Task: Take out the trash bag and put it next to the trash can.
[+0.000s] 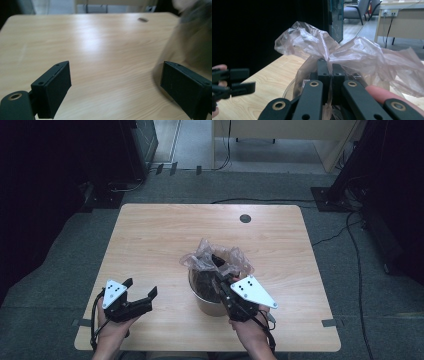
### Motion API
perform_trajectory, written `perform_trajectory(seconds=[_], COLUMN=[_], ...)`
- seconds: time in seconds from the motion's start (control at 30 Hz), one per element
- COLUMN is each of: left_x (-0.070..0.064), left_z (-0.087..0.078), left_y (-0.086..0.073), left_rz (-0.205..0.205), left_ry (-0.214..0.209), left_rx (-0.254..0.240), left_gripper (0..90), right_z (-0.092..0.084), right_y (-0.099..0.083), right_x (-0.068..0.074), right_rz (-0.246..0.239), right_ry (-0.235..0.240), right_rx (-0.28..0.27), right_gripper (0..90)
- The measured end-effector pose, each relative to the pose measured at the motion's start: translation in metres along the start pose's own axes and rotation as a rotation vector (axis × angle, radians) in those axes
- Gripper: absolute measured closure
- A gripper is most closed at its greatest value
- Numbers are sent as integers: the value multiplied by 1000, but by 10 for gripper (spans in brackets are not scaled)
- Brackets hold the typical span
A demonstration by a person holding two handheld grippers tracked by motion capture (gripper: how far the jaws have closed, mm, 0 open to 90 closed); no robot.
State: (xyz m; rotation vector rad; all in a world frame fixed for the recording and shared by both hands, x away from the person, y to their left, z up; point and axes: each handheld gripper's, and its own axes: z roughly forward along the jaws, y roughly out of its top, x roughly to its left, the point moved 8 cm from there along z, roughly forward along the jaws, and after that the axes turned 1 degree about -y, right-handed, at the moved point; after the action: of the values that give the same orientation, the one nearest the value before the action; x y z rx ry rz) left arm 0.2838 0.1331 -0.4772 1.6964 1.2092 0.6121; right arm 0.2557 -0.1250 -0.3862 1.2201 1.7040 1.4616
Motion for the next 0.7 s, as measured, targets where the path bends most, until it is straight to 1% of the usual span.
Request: perform_trajectory(seconds=[0.1,0.23,0.37,0.43,0.53,0.63,0.7], left_x=[18,42,60,66,72,76,76], left_z=[-2,0,4,6,8,11,12], left_y=[-17,-43,-66,-73,-79,-85,-89], left_rz=[-23,-8,-16,-6,-6,-15,-11], left_ry=[35,107,157,177,204,212,203], left_rx=[44,111,200,232,253,273,284], left_gripper=[96,96,96,96,96,96,96], right_z=[-1,-4,-7,-9,-12,-15,-17], right_y=[5,14,26,32,41,52,59], right_x=[-1,-1,-1,-1,-1,-2,-4], right_rz=[-7,-22,-33,-38,-37,-41,-50], right_ry=[0,-3,-6,-8,-12,-13,-14], right_rx=[-14,-48,-99,-122,-149,-179,-195], right_gripper=[900,900,900,900,900,900,900])
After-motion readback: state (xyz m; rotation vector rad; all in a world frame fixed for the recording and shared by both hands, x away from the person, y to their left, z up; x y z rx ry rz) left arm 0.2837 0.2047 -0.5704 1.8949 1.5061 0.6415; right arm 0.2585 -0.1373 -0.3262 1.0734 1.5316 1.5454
